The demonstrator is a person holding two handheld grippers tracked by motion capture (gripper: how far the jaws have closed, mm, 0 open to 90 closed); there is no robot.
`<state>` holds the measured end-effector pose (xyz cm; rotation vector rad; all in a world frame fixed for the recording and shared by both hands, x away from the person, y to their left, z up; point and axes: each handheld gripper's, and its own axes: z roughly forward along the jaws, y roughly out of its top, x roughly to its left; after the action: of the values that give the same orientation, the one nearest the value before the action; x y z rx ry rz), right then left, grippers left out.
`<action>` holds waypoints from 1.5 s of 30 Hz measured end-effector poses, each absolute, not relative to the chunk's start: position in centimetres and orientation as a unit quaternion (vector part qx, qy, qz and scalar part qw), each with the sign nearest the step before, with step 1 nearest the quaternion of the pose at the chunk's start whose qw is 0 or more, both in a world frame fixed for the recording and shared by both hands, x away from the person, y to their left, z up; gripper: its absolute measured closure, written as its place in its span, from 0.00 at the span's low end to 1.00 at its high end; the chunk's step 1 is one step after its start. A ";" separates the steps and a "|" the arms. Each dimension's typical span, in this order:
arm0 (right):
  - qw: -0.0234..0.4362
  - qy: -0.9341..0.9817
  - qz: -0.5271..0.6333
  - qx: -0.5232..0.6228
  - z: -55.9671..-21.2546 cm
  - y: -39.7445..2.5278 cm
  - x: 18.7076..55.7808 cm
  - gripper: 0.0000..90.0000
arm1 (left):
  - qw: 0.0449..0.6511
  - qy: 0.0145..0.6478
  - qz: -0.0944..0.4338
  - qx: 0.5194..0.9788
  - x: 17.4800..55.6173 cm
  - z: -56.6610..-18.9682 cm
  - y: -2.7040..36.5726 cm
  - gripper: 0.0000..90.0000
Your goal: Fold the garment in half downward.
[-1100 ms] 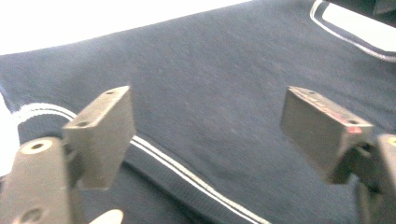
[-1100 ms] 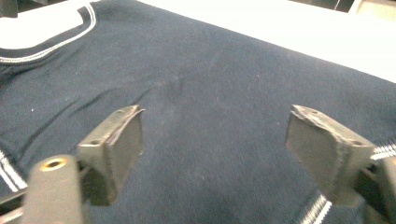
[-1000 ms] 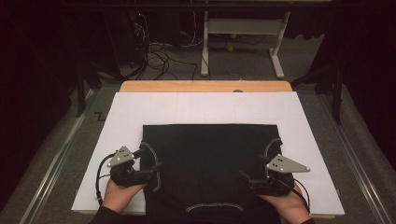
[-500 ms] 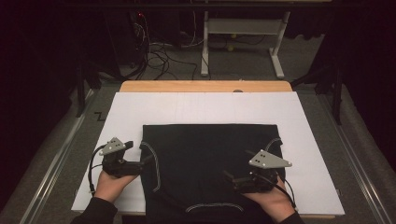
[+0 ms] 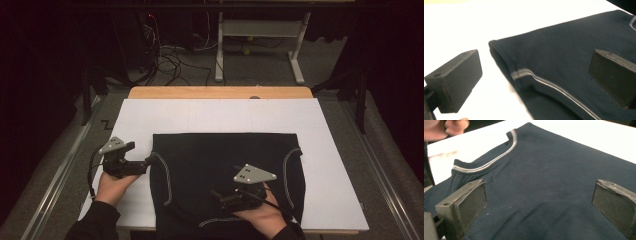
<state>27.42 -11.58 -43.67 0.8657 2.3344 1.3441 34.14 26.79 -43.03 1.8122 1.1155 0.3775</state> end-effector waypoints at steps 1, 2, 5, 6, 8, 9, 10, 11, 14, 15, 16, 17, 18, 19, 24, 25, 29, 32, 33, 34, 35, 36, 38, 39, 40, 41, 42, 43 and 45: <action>0.152 0.817 0.468 0.301 -43.8 -11.1 27.3 0.00 | 0.469 0.457 0.156 0.739 34.4 -42.8 26.9 0.00; 0.151 0.818 0.468 0.298 -43.9 -10.8 27.3 0.00 | 0.469 0.458 0.157 0.739 34.8 -42.5 27.0 0.00; 0.143 0.823 0.467 0.288 -44.1 -9.5 26.9 0.00 | 0.466 0.458 0.164 0.739 35.8 -41.6 27.3 0.00; 0.142 0.825 0.467 0.285 -44.2 -9.1 26.8 0.00 | 0.466 0.457 0.166 0.739 36.1 -41.4 27.4 0.00; 0.136 0.828 0.467 0.280 -44.3 -8.3 26.6 0.00 | 0.468 0.457 0.170 0.737 36.5 -41.2 27.4 0.00; 0.135 0.829 0.467 0.277 -44.4 -8.0 26.6 0.01 | 0.469 0.459 0.166 0.736 36.8 -41.2 27.3 0.00; 0.132 0.830 0.466 0.276 -44.4 -7.6 26.4 0.01 | 0.472 0.461 0.162 0.733 37.1 -41.2 27.2 0.00; 0.130 0.832 0.466 0.273 -44.5 -7.2 26.4 0.01 | 0.472 0.463 0.159 0.733 37.4 -41.2 27.2 0.00; 0.127 0.836 0.464 0.266 -44.4 -6.1 26.2 0.01 | 0.462 0.466 0.166 0.736 38.2 -41.5 26.6 0.00; 0.125 0.837 0.463 0.265 -44.4 -5.8 26.1 0.01 | 0.463 0.470 0.165 0.733 38.6 -41.6 26.4 0.00; 0.121 0.840 0.460 0.260 -44.4 -5.4 26.0 0.00 | 0.464 0.474 0.162 0.731 39.0 -41.6 26.3 0.00; 0.122 0.844 0.457 0.254 -44.3 -5.0 26.0 0.00 | 0.466 0.476 0.160 0.729 39.3 -41.6 26.1 0.00; 0.124 0.845 0.455 0.251 -44.2 -4.7 25.9 0.00 | 0.467 0.476 0.158 0.728 39.6 -41.7 26.0 0.00; 0.124 0.846 0.457 0.247 -44.0 -4.4 25.8 0.00 | 0.462 0.477 0.158 0.731 39.9 -41.7 25.8 0.00; 0.119 0.844 0.467 0.235 -43.8 -3.1 25.2 0.00 | 0.433 0.494 0.149 0.739 41.6 -43.4 25.5 0.00; 0.117 0.845 0.466 0.233 -43.9 -2.8 25.1 0.00 | 0.425 0.499 0.147 0.741 41.9 -43.8 25.5 0.00; 0.113 0.846 0.465 0.234 -44.3 -2.1 24.8 0.00 | 0.397 0.510 0.140 0.750 42.8 -45.5 25.2 0.00; 0.114 0.850 0.461 0.229 -44.7 -1.5 24.4 0.00 | 0.392 0.513 0.118 0.754 43.1 -46.5 24.8 0.06; 0.112 0.850 0.461 0.229 -44.8 -1.4 24.4 0.00 | 0.382 0.512 0.119 0.761 43.2 -47.0 24.6 0.06; 0.110 0.851 0.459 0.229 -44.9 -1.2 24.3 0.00 | 0.379 0.512 0.117 0.762 43.3 -47.3 24.5 0.10; 0.110 0.852 0.458 0.228 -45.0 -1.1 24.3 0.00 | 0.379 0.515 0.112 0.761 43.3 -47.6 24.5 0.12; 0.109 0.853 0.456 0.228 -45.1 -0.9 24.1 0.00 | 0.378 0.518 0.108 0.760 43.4 -47.8 24.4 0.13; 0.107 0.855 0.454 0.225 -45.3 -0.6 23.9 0.01 | 0.371 0.515 0.111 0.765 43.5 -48.0 24.1 0.15; 0.105 0.857 0.452 0.225 -45.4 -0.4 23.8 0.01 | 0.372 0.513 0.114 0.765 43.5 -48.0 24.0 0.18; 0.103 0.859 0.450 0.224 -45.5 -0.2 23.7 0.01 | 0.371 0.515 0.115 0.764 43.5 -47.9 24.0 0.19; 0.101 0.860 0.448 0.223 -45.6 0.0 23.7 0.02 | 0.371 0.516 0.112 0.763 43.5 -48.0 24.1 0.19; 0.100 0.862 0.445 0.222 -45.7 0.3 23.6 0.02 | 0.374 0.515 0.110 0.763 43.5 -48.0 24.1 0.24; 0.099 0.862 0.444 0.222 -45.7 0.5 23.5 0.02 | 0.375 0.514 0.110 0.763 43.6 -48.0 24.1 0.26; 0.097 0.866 0.440 0.218 -45.8 0.9 23.3 0.03 | 0.374 0.514 0.112 0.764 43.6 -48.0 24.0 0.27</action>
<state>23.25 0.93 -45.82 0.6450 2.5645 1.3032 43.61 24.01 -48.01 1.9558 1.3174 0.2861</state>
